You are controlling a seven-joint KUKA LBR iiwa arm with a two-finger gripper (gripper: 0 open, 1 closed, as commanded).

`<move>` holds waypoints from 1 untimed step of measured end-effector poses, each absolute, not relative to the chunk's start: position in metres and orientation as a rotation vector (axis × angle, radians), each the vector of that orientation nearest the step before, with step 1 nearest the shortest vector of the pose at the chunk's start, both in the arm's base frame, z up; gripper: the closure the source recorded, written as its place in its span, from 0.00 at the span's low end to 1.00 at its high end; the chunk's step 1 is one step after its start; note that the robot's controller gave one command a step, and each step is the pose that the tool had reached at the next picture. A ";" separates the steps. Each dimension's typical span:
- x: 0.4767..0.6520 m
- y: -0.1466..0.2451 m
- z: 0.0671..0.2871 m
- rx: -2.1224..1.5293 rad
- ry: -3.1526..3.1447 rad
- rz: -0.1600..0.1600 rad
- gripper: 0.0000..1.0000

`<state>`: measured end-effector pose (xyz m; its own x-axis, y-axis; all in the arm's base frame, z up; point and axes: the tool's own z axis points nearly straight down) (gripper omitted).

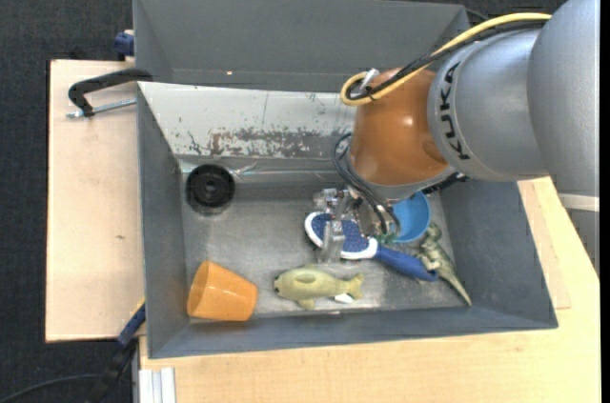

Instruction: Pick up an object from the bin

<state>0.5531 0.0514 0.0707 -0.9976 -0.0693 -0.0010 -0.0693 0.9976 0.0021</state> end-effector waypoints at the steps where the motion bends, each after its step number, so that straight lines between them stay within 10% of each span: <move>1: 0.565 0.045 0.186 -0.147 3.126 0.002 1.00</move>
Offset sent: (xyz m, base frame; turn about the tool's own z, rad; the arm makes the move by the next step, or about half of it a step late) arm 0.0092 -0.0069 0.1099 -0.0255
